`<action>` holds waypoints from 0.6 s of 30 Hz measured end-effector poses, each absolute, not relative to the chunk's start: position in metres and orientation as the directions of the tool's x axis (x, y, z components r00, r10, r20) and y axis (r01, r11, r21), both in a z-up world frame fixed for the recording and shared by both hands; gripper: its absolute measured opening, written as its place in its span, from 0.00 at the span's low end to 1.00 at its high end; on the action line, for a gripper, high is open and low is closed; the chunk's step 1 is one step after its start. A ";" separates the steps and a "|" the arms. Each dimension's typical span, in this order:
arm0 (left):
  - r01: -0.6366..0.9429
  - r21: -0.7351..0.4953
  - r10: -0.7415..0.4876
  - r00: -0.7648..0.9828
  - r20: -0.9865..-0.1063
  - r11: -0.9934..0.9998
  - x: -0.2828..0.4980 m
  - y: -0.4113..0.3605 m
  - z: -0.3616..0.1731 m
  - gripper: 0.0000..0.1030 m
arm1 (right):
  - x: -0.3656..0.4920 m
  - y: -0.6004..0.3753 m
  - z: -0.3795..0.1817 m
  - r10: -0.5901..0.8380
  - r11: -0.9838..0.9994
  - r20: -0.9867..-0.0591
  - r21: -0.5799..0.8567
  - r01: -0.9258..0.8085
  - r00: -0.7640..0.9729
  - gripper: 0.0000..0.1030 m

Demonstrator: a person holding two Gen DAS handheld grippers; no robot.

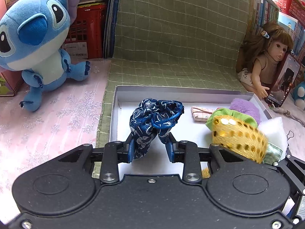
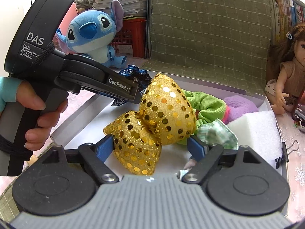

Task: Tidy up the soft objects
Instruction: 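Open both grippers to release the pouch and sequin piece in the box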

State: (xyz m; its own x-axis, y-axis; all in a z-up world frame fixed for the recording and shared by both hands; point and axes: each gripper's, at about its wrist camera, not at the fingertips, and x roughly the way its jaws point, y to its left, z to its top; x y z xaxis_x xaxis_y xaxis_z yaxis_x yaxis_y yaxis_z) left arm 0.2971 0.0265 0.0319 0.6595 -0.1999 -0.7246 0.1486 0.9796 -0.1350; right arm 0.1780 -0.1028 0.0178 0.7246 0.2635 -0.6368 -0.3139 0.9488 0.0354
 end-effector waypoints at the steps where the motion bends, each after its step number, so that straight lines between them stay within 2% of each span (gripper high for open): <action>1: 0.147 -0.133 -0.198 0.658 -0.727 0.980 0.297 0.026 0.031 0.30 | 0.179 -0.103 0.017 0.244 0.954 -0.639 0.022 -0.300 0.729 0.82; 18: 0.148 -0.127 -0.194 0.657 -0.728 0.981 0.296 0.025 0.024 0.34 | 0.182 -0.104 0.017 0.222 0.963 -0.636 0.026 -0.267 0.739 0.82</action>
